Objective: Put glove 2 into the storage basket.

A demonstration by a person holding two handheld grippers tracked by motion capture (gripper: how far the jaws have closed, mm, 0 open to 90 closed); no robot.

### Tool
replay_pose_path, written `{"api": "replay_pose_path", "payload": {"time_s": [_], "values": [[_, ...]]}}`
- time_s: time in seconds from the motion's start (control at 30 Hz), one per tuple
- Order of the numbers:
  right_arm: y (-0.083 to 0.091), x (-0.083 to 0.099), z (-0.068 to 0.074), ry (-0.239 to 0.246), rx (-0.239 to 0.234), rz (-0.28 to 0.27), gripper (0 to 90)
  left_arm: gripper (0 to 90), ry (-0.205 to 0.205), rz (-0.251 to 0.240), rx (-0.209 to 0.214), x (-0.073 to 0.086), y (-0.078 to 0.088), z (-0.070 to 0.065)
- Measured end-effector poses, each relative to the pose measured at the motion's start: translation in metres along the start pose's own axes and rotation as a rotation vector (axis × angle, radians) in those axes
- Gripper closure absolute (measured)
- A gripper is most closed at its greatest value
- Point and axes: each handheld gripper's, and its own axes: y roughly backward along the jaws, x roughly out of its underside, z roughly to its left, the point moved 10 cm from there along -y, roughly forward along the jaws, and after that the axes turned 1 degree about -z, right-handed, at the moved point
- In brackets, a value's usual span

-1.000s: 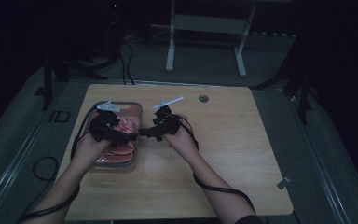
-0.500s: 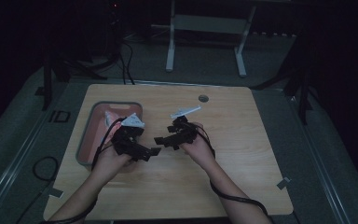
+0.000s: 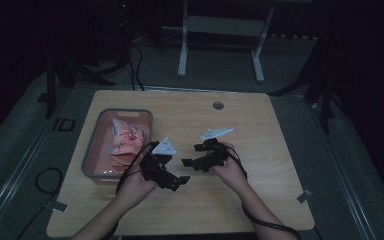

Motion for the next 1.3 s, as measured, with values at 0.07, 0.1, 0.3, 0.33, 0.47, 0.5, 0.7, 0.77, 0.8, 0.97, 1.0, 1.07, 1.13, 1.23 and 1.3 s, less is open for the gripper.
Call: {"api": "replay_pose_path", "payload": {"time_s": [0.07,0.1,0.3,0.33,0.47,0.5,0.7,0.77,0.8,0.97,1.0,1.07,1.13,1.23,1.3], "values": [[0.003,0.006,-0.002,0.011,0.001,0.0,14.8,0.7,-0.013,0.013,0.001,0.004,-0.007,-0.003],[0.005,0.009,-0.002,0.018,0.001,-0.001,14.3,0.7,-0.018,0.016,-0.001,0.006,-0.01,-0.004],[0.01,0.026,-0.009,0.027,0.017,0.004,14.2,0.7,-0.029,0.022,0.031,0.016,-0.026,-0.012],[0.01,0.03,-0.009,0.03,0.012,0.007,14.1,0.7,-0.035,0.02,0.034,0.018,-0.028,-0.014],[0.011,0.043,-0.011,0.041,0.009,0.011,14.0,0.7,-0.052,0.031,0.035,0.027,-0.04,-0.017],[0.011,0.047,-0.012,0.039,0.008,0.013,13.9,0.7,-0.052,0.037,0.039,0.03,-0.043,-0.017],[0.012,0.064,-0.018,0.034,0.019,0.019,13.8,0.7,-0.053,0.043,0.077,0.042,-0.061,-0.021],[0.013,0.067,-0.018,0.041,0.02,0.008,13.8,0.7,-0.061,0.035,0.093,0.045,-0.066,-0.023],[0.013,0.069,-0.018,0.038,0.018,0.004,13.8,0.7,-0.065,0.034,0.095,0.047,-0.069,-0.024],[0.012,0.077,-0.02,0.037,0.027,-0.013,13.7,0.6,-0.102,0.036,0.105,0.054,-0.078,-0.029],[0.012,0.079,-0.021,0.043,0.034,-0.01,13.7,0.6,-0.106,0.031,0.108,0.055,-0.079,-0.031],[0.013,0.082,-0.021,0.046,0.033,-0.007,13.5,0.7,-0.106,0.039,0.11,0.058,-0.082,-0.031],[0.013,0.087,-0.023,0.042,0.043,0.004,13.4,0.6,-0.098,0.04,0.115,0.061,-0.084,-0.031],[0.014,0.091,-0.024,0.045,0.055,0.019,13.4,0.7,-0.097,0.051,0.113,0.064,-0.086,-0.031],[0.015,0.091,-0.024,0.057,0.061,0.018,13.4,0.7,-0.098,0.054,0.106,0.066,-0.087,-0.03]]}}
